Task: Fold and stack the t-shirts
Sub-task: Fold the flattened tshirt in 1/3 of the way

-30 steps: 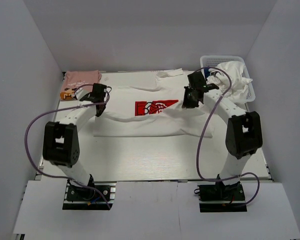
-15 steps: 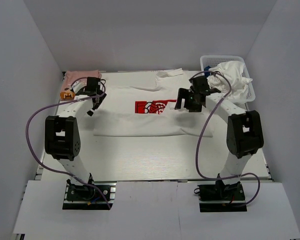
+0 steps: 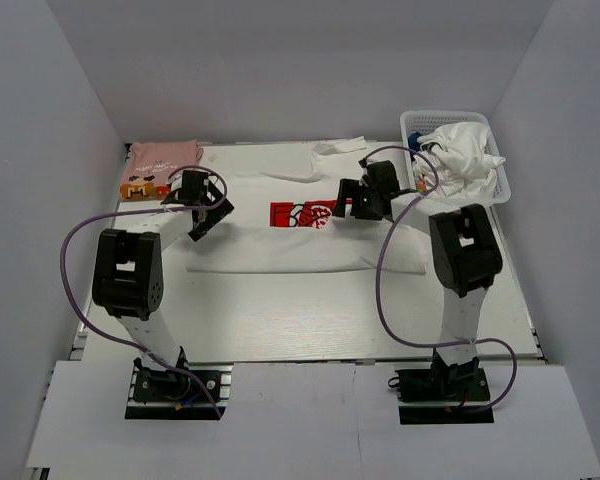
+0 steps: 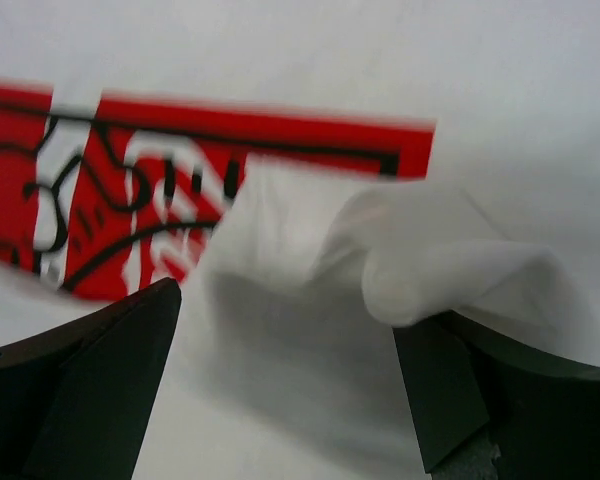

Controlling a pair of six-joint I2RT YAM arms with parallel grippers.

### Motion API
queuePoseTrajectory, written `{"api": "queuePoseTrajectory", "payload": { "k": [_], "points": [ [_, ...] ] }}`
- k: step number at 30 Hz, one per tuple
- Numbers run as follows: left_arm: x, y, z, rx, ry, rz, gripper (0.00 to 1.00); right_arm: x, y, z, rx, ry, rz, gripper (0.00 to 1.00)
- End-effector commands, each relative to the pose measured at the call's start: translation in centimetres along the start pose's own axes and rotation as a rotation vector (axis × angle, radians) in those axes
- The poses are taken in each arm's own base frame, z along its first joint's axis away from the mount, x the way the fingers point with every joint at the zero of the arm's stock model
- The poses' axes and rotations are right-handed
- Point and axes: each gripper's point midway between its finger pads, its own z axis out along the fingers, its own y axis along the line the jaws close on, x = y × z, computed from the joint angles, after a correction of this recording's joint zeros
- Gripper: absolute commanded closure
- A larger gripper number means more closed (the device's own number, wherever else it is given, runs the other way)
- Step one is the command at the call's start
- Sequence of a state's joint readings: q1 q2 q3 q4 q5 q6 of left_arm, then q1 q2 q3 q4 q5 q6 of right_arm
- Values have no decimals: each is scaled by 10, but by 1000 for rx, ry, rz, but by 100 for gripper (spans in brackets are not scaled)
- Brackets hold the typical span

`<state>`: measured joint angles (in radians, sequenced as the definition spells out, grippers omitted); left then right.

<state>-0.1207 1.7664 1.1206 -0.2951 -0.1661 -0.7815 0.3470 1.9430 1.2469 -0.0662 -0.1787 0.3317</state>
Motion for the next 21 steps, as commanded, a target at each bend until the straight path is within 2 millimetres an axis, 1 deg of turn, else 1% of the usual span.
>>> {"api": "queuePoseTrajectory", "payload": {
  "k": [1, 2, 3, 4, 5, 6, 7, 8, 9, 11, 12, 13, 14, 15, 16, 17, 18, 19, 20, 21],
  "points": [
    [6, -8, 3, 58, 27, 46, 0, -90, -14, 24, 96, -277, -35, 10],
    [6, -8, 3, 58, 27, 55, 0, -120, -15, 20, 131, -337, -36, 10],
    [8, -6, 3, 52, 33, 56, 0, -133, -25, 34, 170, -358, -30, 10],
    [8, -6, 3, 52, 33, 56, 0, -144, -29, 34, 195, -382, -38, 10],
    [6, -2, 3, 41, 37, 50, 0, -162, -27, 36, 191, -420, -46, 10],
    [7, -1, 1, 41, 37, 50, 0, -175, -27, 36, 186, -443, -57, 10],
    [5, -2, -1, 47, 30, 49, 0, -187, -21, 30, 188, -463, -59, 10],
    [5, -2, -1, 47, 30, 60, 0, -186, -13, 32, 197, -464, -64, 10],
    [1, -3, -4, 47, 14, 58, 0, -195, -23, 22, 216, -482, -54, 10],
    [-2, -4, -7, 55, 6, 57, 0, -200, -14, 3, 205, -493, -55, 10],
    [-1, -3, -6, 57, 3, 67, 0, -205, -6, -13, 192, -509, -55, 10],
    [-3, -5, -9, 63, -4, 66, 0, -177, -15, -5, 208, -432, -45, 10],
    [1, -12, -10, 91, 8, 73, 0, -172, -4, -19, 180, -418, -32, 10],
    [1, -16, -11, 107, 10, 72, 0, -147, -9, -15, 181, -360, -11, 10],
    [4, -22, -13, 144, 31, 73, 0, -126, -7, -22, 158, -319, -7, 10],
    [6, -25, -10, 159, 39, 73, 0, -100, -6, -26, 139, -277, -1, 10],
    [11, -23, -9, 159, 54, 74, 0, -87, -6, -28, 123, -252, 18, 10],
    [14, -21, -7, 153, 60, 75, 0, -72, -8, -43, 125, -246, 44, 10],
    [18, -17, -5, 144, 70, 76, 0, -40, -14, -40, 115, -187, 65, 10],
    [22, -14, -5, 138, 77, 77, 0, -30, -21, -44, 133, -179, 81, 10]
  ]
}}
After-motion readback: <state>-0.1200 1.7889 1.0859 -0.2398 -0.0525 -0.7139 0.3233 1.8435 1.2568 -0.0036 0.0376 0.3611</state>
